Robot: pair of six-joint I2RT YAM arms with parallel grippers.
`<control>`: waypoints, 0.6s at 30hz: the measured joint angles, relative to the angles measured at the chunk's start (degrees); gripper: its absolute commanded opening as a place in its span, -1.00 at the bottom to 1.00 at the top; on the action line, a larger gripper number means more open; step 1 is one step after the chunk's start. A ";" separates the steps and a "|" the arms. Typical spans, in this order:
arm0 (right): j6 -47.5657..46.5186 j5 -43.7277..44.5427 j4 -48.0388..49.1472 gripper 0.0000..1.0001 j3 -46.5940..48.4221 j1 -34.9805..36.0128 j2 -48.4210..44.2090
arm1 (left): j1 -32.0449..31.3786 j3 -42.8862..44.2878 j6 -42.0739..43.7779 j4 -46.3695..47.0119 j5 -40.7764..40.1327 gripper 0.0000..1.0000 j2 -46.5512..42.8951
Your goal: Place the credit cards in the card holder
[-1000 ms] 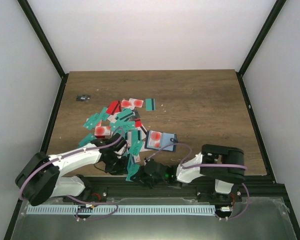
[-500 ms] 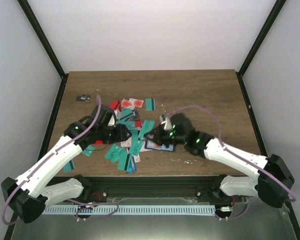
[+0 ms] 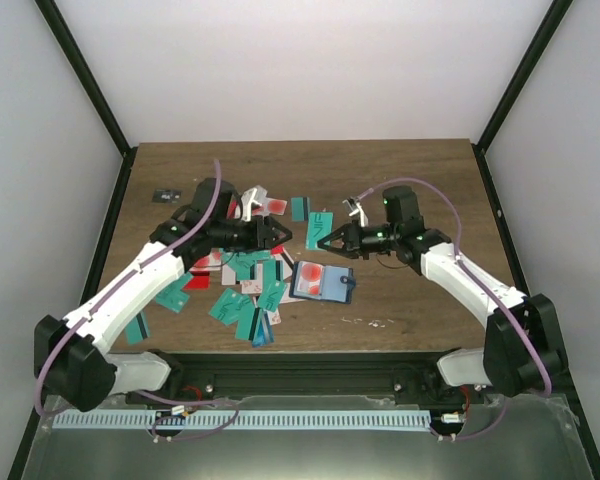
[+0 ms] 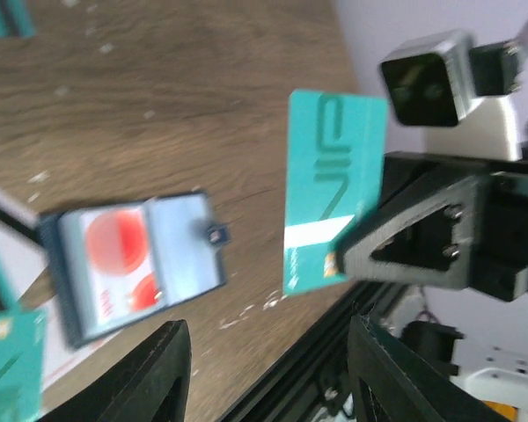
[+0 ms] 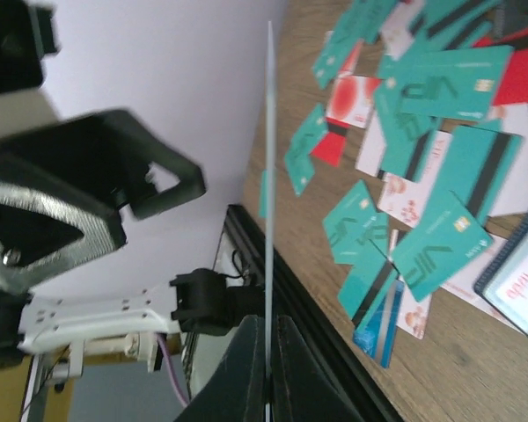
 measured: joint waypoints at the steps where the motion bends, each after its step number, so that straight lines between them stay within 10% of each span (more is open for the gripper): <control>1: -0.37 -1.46 0.81 -0.99 -0.02 -0.35 -0.02 | 0.13 -0.13 -0.37 2.38 1.92 0.02 0.68; 18: 0.00 -14.95 11.02 -0.99 1.90 -1.03 1.81 | 7.08 -4.31 -12.04 34.32 28.76 -0.07 9.01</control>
